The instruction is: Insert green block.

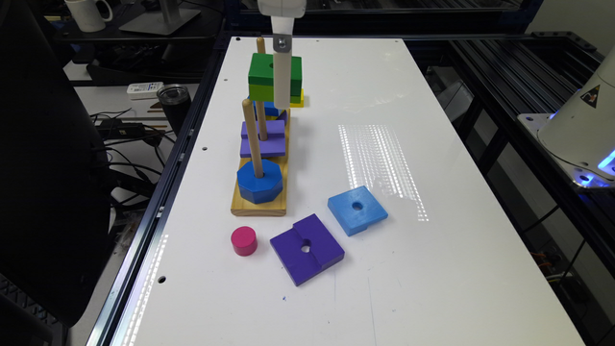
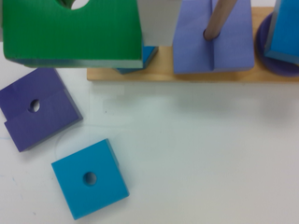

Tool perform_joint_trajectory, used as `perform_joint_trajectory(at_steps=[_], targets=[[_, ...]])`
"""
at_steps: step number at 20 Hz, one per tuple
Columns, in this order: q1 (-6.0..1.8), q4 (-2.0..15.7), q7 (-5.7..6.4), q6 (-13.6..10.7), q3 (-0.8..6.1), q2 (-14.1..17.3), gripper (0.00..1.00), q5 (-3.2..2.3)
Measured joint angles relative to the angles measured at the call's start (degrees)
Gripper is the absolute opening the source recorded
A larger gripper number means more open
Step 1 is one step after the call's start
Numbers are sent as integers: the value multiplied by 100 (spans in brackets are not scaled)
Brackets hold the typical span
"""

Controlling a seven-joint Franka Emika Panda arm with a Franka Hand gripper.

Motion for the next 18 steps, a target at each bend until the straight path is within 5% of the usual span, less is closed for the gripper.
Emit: perform_joint_trajectory(at_steps=[7, 18], targets=[[-1, -146, 5, 17, 18, -157, 0, 12], [-3, 46, 5, 241, 17, 39, 0, 2]])
